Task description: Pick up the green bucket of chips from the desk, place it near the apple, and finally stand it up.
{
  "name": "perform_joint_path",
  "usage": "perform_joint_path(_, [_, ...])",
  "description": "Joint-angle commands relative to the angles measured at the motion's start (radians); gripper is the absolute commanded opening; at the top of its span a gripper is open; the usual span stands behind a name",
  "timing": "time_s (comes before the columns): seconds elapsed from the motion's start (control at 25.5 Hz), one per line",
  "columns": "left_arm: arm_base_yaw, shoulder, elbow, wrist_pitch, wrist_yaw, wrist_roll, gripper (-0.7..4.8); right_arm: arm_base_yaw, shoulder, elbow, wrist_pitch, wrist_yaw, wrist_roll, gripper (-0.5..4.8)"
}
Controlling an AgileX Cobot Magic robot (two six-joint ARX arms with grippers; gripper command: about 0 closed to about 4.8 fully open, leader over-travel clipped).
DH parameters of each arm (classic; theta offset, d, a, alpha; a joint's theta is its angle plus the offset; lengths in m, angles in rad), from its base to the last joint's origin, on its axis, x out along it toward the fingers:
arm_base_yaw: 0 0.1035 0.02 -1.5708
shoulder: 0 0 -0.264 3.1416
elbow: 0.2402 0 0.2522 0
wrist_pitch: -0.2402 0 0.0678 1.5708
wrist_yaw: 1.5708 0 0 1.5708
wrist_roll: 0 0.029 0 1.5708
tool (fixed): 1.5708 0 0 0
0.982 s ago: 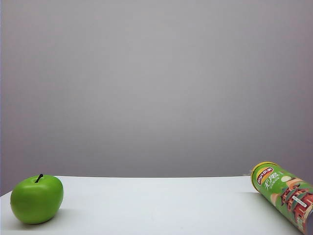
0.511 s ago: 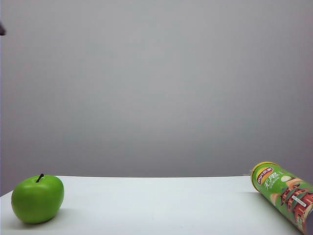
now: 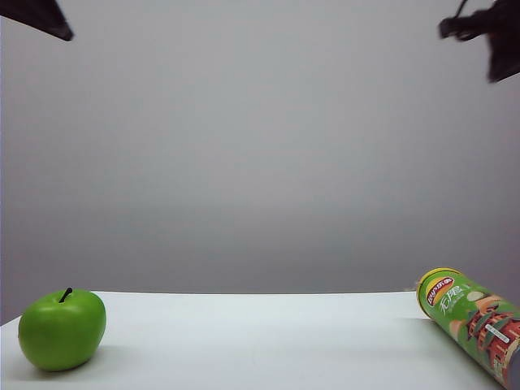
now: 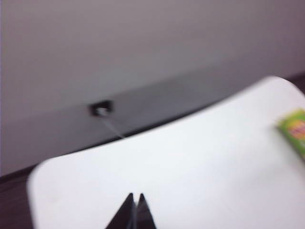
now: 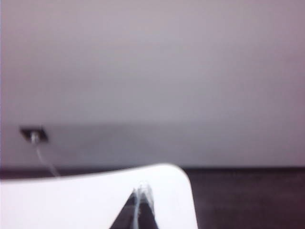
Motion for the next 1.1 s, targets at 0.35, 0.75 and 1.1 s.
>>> perform_joint_path(0.35, [-0.013, 0.141, 0.072, -0.13, 0.37, 0.059, -0.04, -0.058, 0.436, 0.375, -0.284, -0.268, -0.09, 1.24])
perform_joint_path(0.75, [-0.039, 0.193, 0.099, -0.116, 0.433, 0.015, 3.93, -0.085, 0.585, 0.444, -0.393, -0.301, -0.051, 4.79])
perform_joint_path(1.1, [-0.064, 0.193, 0.107, -0.09, 0.43, -0.034, 4.79, -0.084, 0.723, 0.444, -0.489, -0.285, -0.051, 4.79])
